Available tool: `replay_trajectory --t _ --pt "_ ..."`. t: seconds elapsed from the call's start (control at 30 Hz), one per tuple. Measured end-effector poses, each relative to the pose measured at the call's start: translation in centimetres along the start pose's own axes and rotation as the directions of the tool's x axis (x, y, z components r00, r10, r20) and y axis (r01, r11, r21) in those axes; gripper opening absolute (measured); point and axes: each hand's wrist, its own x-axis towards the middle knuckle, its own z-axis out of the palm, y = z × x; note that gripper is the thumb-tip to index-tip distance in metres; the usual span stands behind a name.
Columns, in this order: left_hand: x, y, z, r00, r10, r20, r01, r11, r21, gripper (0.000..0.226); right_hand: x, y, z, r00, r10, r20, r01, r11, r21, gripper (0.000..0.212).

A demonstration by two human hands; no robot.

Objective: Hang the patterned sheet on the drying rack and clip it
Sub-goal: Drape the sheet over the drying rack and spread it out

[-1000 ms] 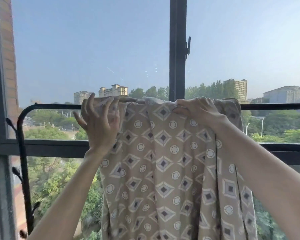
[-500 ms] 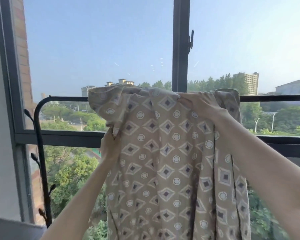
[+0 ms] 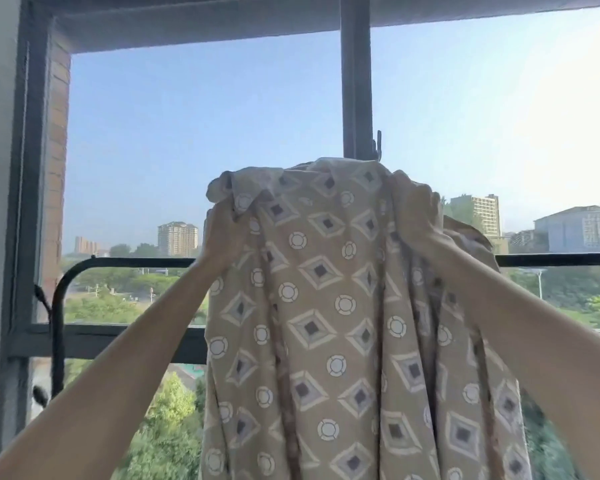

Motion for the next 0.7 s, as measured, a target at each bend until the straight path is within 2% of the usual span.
replay_trajectory --t 0.07,0.2,0.3,0.37,0.43,0.53,0.6,0.7 --pt "2.0 0.1 0.6 0.998 -0.004 0.068 0.009 0.997 -0.074 0.020 2.1 -0.7 0.6 0.996 0.042 -0.073 -0.046 0.997 -0.059 0.034" --pt "4.9 -3.1 1.4 0.971 -0.145 0.190 0.111 0.978 0.178 0.036 4.5 -0.6 2.6 0.994 0.064 -0.084 -0.069 0.996 -0.060 0.036" --pt "4.7 -6.2 1.7 0.893 -0.295 0.340 0.192 0.933 0.305 0.043 4.0 0.1 4.4 0.996 0.084 -0.028 -0.086 0.995 -0.058 0.039" --pt "4.2 -8.0 1.9 0.867 -0.330 0.372 0.136 0.877 0.462 0.054 3.3 0.9 5.9 0.997 0.078 0.016 -0.077 0.996 -0.052 0.039" --pt "4.1 -8.9 2.3 0.869 -0.315 0.383 0.048 0.822 0.567 0.050 2.7 1.8 7.1 0.994 0.096 0.044 -0.094 0.995 -0.039 0.038" --pt "4.4 -9.2 2.8 0.855 -0.295 0.427 0.038 0.856 0.515 0.046 2.3 2.9 7.9 0.985 0.143 0.101 -0.133 0.986 -0.099 0.036" --pt "4.6 -9.4 2.9 0.882 -0.261 0.393 0.021 0.855 0.519 0.049 2.0 3.4 8.3 0.973 0.182 0.139 -0.156 0.972 -0.178 0.034" --pt "4.1 -9.9 3.0 0.957 -0.223 0.184 0.091 0.835 0.543 0.064 1.8 3.8 9.1 0.970 0.149 0.193 -0.100 0.965 -0.242 0.031"
